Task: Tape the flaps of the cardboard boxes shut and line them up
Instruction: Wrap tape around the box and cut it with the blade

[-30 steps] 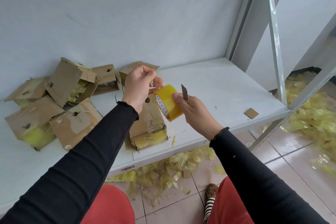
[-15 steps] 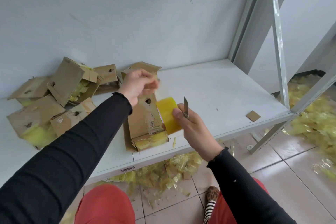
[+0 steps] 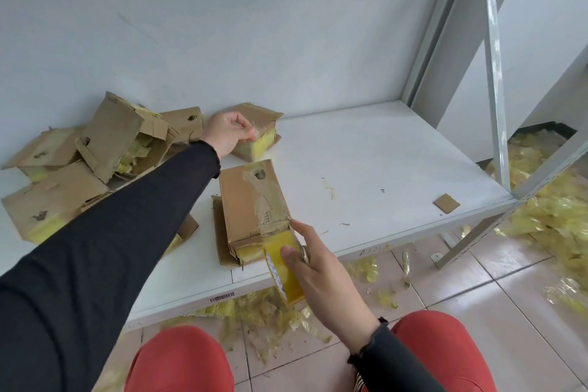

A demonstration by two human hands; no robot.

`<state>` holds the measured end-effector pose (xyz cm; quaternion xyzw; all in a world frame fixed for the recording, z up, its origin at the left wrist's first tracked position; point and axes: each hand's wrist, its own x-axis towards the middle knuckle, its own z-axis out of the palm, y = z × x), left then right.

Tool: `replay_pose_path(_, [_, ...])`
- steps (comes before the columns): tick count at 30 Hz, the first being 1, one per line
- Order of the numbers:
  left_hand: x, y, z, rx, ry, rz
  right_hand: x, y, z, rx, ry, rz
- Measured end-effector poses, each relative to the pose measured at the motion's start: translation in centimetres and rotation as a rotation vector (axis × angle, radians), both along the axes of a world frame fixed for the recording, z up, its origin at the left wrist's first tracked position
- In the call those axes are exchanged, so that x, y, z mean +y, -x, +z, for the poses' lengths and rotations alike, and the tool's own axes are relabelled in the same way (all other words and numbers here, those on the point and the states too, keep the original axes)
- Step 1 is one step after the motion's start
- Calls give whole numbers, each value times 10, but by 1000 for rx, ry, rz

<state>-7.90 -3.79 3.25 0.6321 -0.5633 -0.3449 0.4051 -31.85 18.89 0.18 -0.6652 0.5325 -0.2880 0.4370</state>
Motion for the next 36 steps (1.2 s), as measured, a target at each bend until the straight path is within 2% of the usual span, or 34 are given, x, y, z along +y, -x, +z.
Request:
replay_pose_path(4, [-11, -3, -24, -56, -55, -17, -1, -9, -12, 117, 76, -36])
replay_pose_path(10, [-21, -8, -55, -42, -119, -18, -10, -15, -28, 155, 5, -62])
replay_pose_path(13, [-27, -8, -69, -129, -164, -12, -17, -18, -34, 170, -19, -62])
replay_pose_path(20, [-48, -16, -61, -414, -641, -247, -35, -25, -48, 108, -83, -26])
replay_pose_path(23, [-47, -21, -66, -258, -784, -248, -33, -25, -54, 49, -77, -19])
replay_pose_path(24, [-48, -22, -67, -282, -786, -249, -33, -25, -56, 28, -78, -22])
replay_pose_path(26, [-49, -16, -65, -372, -739, -247, -35, -24, -58, -16, -83, -27])
replay_pose_path(28, [-47, -11, -61, -403, -682, -132, -35, -23, -58, -44, -77, -13])
replay_pose_path(29, [-47, -9, -62, -473, -656, -110, -34, -23, -58, -51, -70, 1])
replay_pose_path(31, [-47, -4, -67, -773, -544, -211, -32, -21, -59, -85, -69, 10])
replay_pose_path(32, [-40, -1, -69, -841, -476, -278, -32, -20, -59, -112, -69, 4])
replay_pose_path(33, [-36, 6, -64, -821, -417, -243, -31, -19, -60, -134, -65, 1])
replay_pose_path(34, [-29, 9, -61, -657, -296, -105, -31, -20, -61, -146, -57, 0])
replay_pose_path(36, [-19, 10, -53, -474, -10, 135, -34, -25, -62, -156, -46, -6])
